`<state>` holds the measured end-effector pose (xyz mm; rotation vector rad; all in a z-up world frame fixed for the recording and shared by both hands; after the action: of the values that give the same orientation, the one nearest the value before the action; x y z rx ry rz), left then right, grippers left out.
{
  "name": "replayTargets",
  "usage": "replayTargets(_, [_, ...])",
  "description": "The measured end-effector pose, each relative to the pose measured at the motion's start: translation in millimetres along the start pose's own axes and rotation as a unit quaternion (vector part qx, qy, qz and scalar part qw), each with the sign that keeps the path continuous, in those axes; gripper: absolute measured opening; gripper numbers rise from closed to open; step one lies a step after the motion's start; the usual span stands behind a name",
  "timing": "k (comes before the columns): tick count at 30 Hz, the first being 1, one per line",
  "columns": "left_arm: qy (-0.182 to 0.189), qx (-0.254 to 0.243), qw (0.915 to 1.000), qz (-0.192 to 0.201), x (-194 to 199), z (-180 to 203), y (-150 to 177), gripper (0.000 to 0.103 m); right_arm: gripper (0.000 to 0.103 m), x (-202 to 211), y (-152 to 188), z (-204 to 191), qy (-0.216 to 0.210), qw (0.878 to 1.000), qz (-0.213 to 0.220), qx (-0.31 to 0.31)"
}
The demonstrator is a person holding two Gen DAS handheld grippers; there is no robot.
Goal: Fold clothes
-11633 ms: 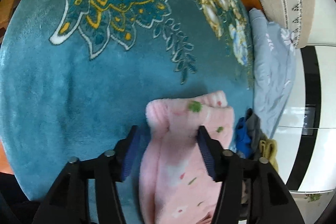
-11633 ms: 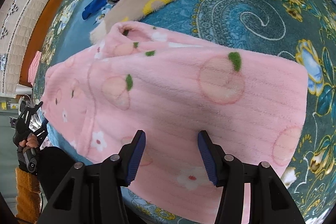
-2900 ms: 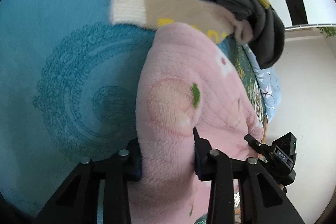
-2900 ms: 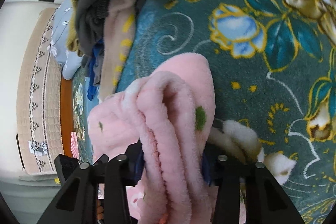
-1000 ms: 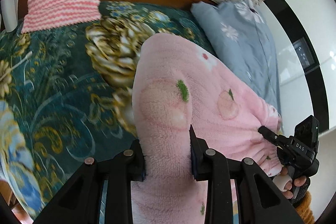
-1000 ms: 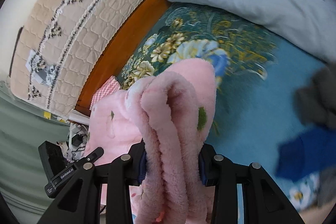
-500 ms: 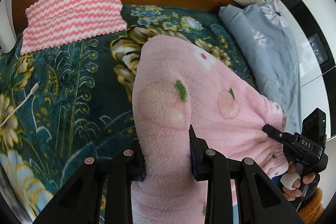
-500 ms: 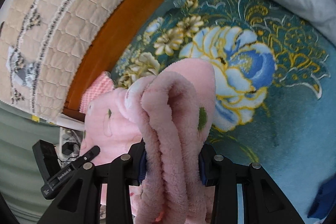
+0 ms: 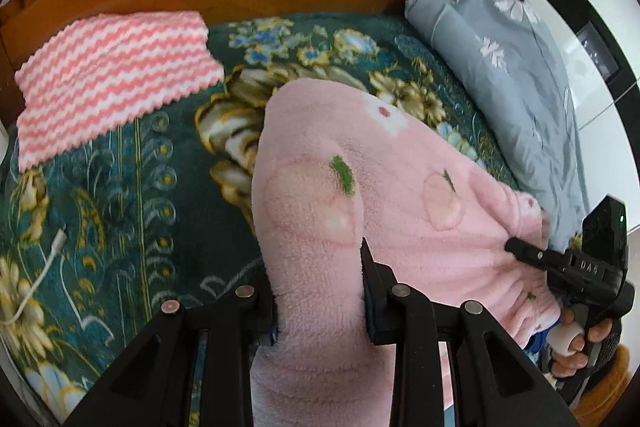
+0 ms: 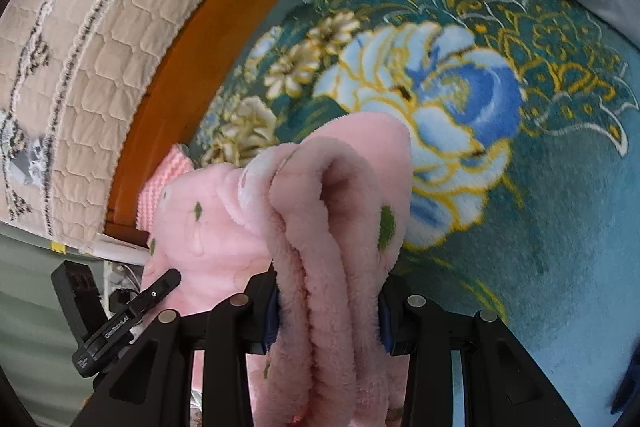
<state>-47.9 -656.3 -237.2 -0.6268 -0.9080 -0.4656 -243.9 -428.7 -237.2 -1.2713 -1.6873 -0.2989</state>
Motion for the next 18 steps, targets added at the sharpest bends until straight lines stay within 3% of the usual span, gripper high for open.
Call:
replayTargets(9, [-0.029, 0.01, 0.9995, -0.01, -22, -7, 1, 0.035, 0.043, 3, -5, -3, 0.023, 1.0, 0.003, 0.008])
replayTargets(18, [0.007, 0.068, 0.9975, -0.021, 0, -30, 4, 0.047, 0.05, 23, -8, -7, 0.053, 0.998, 0.007, 0.022])
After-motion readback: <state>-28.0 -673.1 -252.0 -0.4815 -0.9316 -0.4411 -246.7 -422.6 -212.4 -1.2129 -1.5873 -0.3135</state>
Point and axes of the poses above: each gripper's, at about its wrist camera, not at the fingertips, and x roughly against the way its jaws point, z to its right, y to its underside, the point moved 1 cm from there along -x, roughly the way its jaws point, and after that the axes turned 14 degrees about x, right-handed, at the moved point
